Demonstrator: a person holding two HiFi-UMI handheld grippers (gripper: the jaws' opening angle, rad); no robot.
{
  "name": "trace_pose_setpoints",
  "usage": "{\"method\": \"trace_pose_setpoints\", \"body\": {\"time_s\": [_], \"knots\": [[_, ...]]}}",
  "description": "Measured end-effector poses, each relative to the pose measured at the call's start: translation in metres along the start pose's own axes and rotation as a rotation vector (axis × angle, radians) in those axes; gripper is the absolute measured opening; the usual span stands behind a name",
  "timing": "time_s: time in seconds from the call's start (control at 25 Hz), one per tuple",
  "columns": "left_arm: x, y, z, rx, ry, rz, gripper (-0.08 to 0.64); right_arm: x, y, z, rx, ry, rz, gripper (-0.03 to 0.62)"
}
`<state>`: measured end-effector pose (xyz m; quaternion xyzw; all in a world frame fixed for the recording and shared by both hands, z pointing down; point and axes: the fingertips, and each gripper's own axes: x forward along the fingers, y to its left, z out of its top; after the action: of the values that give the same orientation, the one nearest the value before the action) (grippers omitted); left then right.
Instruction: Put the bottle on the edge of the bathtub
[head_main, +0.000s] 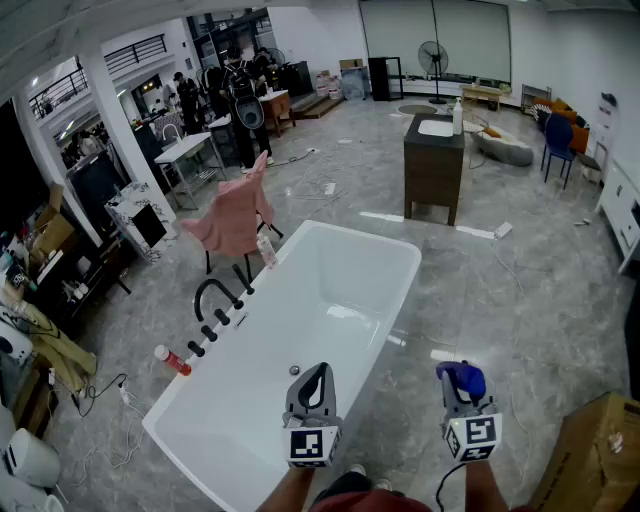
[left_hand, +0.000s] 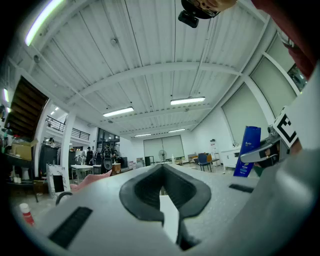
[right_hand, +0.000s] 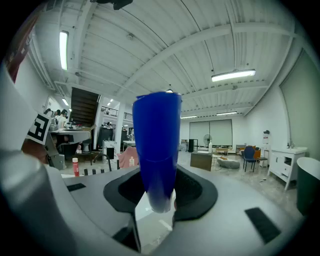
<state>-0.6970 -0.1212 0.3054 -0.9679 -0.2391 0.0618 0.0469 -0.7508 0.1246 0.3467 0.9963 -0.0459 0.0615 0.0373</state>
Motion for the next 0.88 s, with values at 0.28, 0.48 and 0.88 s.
{"method": "trace_pose_setpoints", "body": {"time_s": [0.28, 0.48, 0.88], "knots": [[0.054, -0.034, -0.004, -0.004, -0.036, -0.049, 0.005, 0.02, -0.048, 0.002, 0.007, -0.034, -0.049, 0.15], [0.111, -0.039, -0.02, -0.009, -0.045, -0.104, 0.005, 0.059, -0.071, 0.005, -0.001, -0.053, -0.089, 0.15], [0.252, -0.001, -0.036, -0.06, -0.067, -0.124, 0.005, 0.196, -0.11, 0.025, -0.005, -0.019, -0.113, 0.15]]}}
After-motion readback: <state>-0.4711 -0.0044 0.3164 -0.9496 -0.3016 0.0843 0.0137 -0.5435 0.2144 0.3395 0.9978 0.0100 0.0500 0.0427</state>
